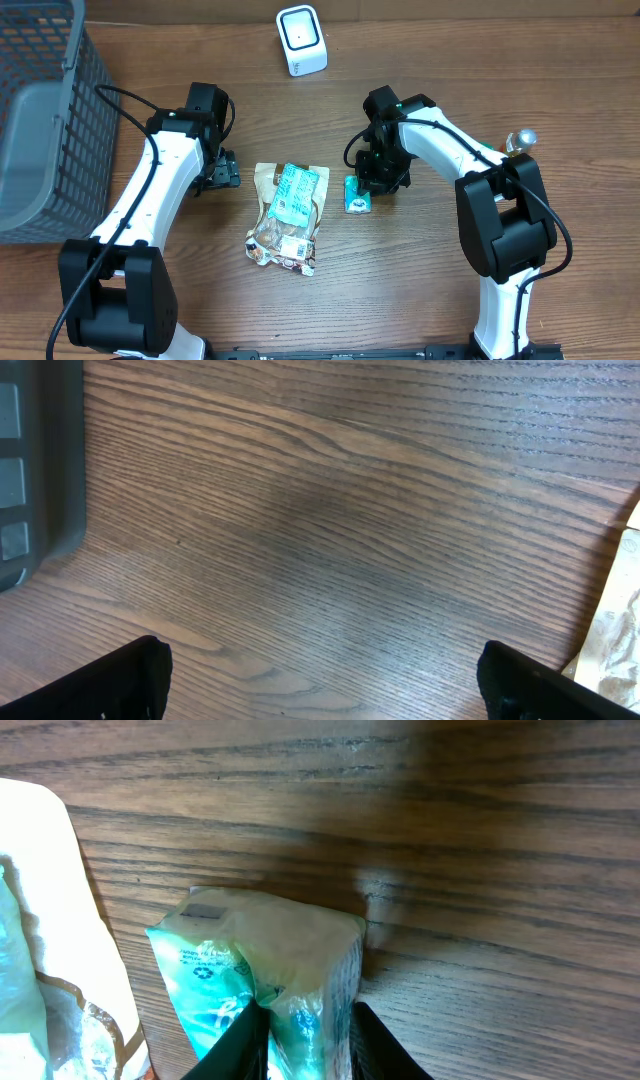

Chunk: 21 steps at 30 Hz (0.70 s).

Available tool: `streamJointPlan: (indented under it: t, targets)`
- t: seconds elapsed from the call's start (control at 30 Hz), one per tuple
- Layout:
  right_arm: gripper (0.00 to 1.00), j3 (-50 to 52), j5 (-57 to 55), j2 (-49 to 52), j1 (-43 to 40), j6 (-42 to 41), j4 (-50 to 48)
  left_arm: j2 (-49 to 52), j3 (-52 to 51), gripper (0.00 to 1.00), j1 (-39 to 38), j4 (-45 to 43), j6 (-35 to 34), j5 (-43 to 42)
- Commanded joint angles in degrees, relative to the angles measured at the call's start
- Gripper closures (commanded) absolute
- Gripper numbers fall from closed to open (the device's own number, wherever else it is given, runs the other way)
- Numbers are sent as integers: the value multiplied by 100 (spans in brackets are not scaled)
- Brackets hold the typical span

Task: Scan the item barcode

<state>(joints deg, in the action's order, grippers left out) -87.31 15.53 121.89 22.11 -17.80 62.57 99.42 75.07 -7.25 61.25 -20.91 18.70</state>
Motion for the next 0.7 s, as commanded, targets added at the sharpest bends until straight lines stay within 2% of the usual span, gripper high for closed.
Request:
streamJointPlan:
  t: [0.0, 0.67]
  targets:
    - [76, 164, -227, -15, -13, 7, -17, -107, 101, 0, 11, -7, -79, 76]
    - [77, 164, -286, -15, -11, 7, -17, -107, 101, 1, 11, -7, -79, 76]
